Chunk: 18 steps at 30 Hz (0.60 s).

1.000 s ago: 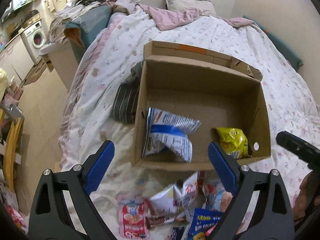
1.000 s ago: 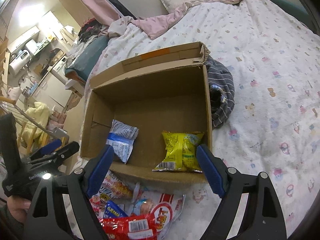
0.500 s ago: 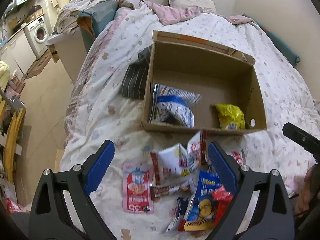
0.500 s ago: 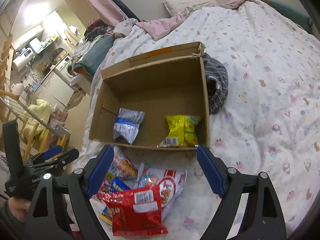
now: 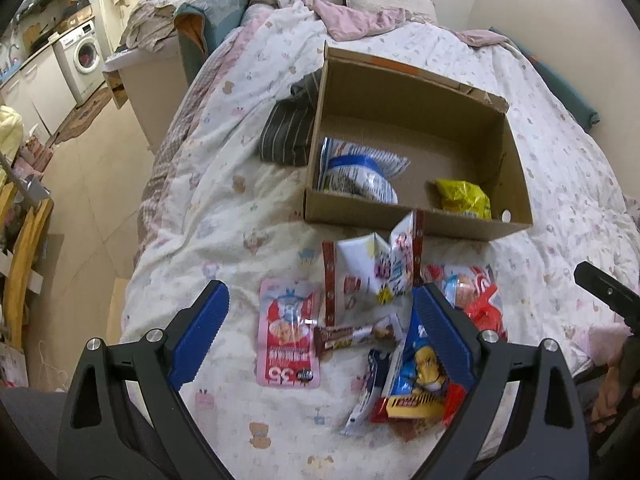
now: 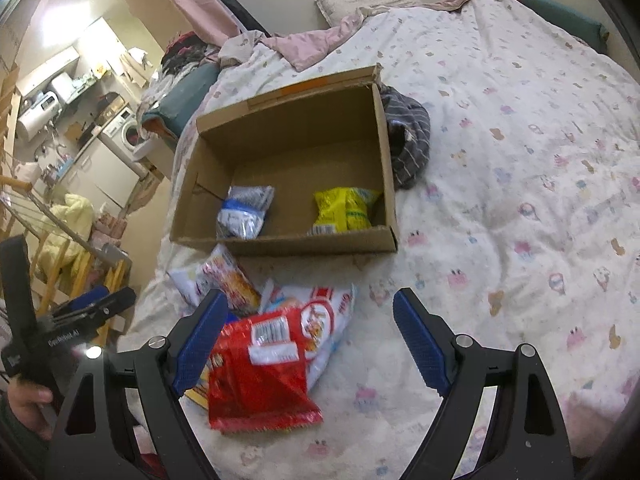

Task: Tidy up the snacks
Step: 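Move both tools back over the remaining snack pile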

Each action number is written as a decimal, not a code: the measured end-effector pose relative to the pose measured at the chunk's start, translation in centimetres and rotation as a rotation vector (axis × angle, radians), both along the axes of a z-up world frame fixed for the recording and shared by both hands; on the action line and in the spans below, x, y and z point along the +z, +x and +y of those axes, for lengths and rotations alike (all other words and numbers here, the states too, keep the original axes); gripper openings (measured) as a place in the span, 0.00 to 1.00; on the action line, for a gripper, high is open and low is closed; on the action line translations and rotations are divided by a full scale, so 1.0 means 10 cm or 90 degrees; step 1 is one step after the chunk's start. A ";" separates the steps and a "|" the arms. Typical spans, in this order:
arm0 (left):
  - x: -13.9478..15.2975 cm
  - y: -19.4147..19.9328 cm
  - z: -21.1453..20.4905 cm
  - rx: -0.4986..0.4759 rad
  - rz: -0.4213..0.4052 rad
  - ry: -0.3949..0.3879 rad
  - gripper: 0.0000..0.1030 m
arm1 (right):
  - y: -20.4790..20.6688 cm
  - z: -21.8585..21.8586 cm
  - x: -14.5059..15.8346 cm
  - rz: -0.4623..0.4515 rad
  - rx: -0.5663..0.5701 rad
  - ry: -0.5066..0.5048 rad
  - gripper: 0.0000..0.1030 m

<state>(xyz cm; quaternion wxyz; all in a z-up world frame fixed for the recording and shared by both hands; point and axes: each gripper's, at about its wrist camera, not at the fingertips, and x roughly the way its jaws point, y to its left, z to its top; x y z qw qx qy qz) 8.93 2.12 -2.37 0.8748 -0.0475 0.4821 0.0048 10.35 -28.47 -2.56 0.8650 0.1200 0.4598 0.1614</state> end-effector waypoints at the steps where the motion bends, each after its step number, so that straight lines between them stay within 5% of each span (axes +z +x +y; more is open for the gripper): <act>1: -0.01 -0.02 0.00 0.000 0.001 0.001 0.90 | -0.03 -0.01 -0.01 0.000 0.000 -0.001 0.85; 10: -0.02 -0.07 0.13 0.028 -0.006 -0.016 0.90 | -0.13 -0.07 -0.14 0.031 0.007 0.004 0.90; 12: -0.01 -0.07 0.15 0.033 -0.008 -0.022 0.90 | -0.11 0.05 -0.26 0.062 0.035 0.002 0.97; 18: -0.03 -0.05 0.19 0.043 0.000 -0.035 0.90 | -0.10 0.45 -0.53 0.153 0.121 0.045 0.99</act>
